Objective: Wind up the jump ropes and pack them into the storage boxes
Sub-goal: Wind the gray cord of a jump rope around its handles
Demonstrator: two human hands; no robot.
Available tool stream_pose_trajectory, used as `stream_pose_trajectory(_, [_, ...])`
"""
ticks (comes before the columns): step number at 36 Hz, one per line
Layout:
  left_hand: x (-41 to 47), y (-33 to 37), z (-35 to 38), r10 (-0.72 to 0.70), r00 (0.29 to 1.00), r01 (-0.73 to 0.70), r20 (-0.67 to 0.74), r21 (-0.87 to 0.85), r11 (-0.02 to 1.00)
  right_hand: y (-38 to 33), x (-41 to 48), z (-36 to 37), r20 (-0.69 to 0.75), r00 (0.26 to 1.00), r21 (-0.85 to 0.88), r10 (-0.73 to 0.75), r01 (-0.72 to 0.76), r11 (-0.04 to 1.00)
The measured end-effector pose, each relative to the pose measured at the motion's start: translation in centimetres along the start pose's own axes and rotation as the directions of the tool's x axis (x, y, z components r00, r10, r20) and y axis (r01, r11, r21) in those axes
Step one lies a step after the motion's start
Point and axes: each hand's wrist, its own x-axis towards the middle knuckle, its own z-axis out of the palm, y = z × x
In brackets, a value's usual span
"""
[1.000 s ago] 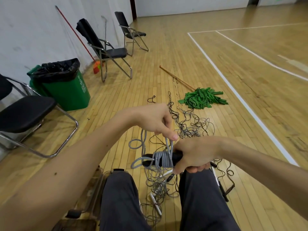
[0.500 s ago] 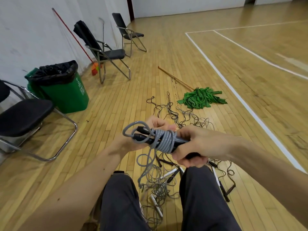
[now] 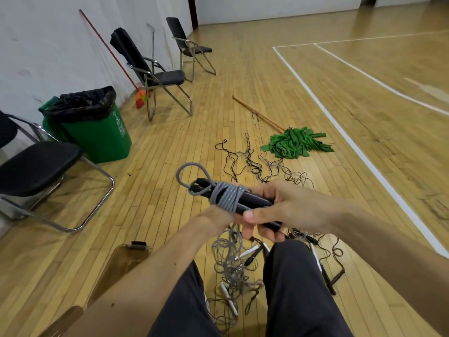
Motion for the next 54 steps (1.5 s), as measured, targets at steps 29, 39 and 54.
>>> stream_pose_trajectory(29, [-1.8, 2.4, -1.3, 0.013, 1.000, -0.026, 0.024, 0.674, 0.738, 6.1, 2.6, -4.2, -0.407, 0.904, -0.209, 0.130, -0.231, 0.950])
stream_pose_trajectory(39, [-2.5, 6.6, -3.5, 0.099, 0.989, -0.139, 0.109, 0.912, 0.386, 7.0, 3.3, -3.3, -0.411, 0.901, -0.278, 0.141, -0.271, 0.921])
stream_pose_trajectory(54, [-0.3, 9.1, -5.5, 0.539, 0.714, -0.528, 0.447, 0.849, -0.004, 4.2, 1.9, -0.7, 0.050, 0.933, -0.170, 0.357, -0.344, 0.923])
